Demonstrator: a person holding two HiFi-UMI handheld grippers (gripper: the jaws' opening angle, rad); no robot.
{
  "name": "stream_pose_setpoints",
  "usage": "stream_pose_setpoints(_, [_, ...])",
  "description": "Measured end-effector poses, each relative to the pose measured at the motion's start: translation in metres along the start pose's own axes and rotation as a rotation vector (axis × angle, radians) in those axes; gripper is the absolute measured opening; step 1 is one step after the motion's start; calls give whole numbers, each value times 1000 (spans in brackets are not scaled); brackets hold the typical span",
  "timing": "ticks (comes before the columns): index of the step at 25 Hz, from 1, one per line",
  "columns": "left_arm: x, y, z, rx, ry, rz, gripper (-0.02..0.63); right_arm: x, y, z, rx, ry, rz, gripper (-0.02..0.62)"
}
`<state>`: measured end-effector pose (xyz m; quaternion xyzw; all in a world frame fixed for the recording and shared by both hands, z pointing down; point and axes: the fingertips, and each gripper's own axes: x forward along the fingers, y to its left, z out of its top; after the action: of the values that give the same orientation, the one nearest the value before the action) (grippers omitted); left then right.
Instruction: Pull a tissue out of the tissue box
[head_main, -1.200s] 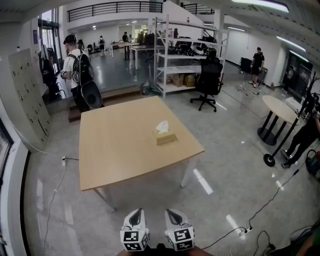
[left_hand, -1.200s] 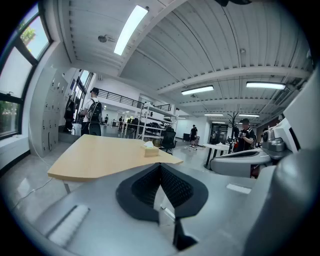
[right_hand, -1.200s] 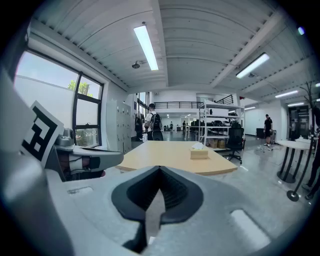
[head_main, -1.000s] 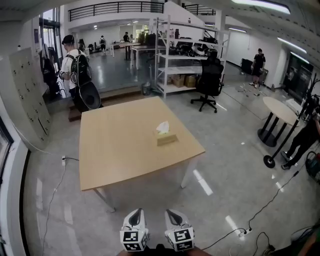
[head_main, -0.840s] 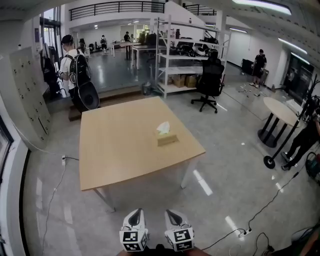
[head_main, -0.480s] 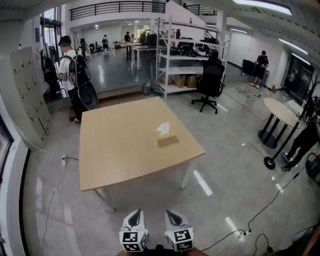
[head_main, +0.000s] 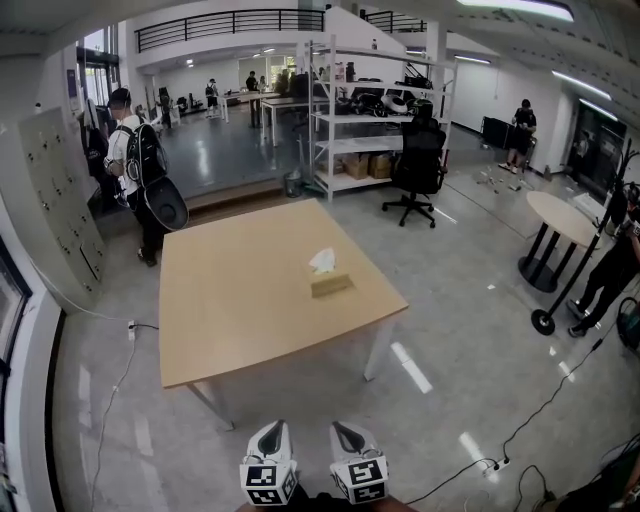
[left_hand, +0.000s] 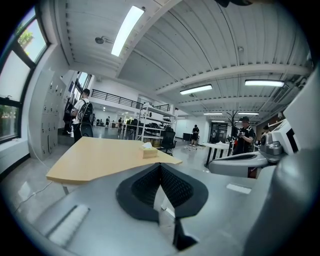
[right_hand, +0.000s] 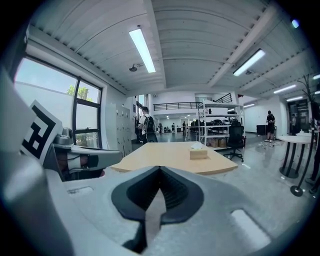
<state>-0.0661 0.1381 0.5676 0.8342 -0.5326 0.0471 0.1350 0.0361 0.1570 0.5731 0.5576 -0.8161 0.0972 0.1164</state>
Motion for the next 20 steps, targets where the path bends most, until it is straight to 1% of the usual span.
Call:
stream_pose_setpoints(7, [4, -7, -5, 2, 11, -1, 18, -1, -6, -5, 18, 8, 5, -9])
stream_pose_setpoints(11, [15, -10, -6, -1, 21, -10, 18, 2, -14, -7, 20, 18, -3, -9])
stream_pose_setpoints(20, [55, -12, -9, -1, 52, -65, 18, 24, -38, -12, 40, 51, -47, -9])
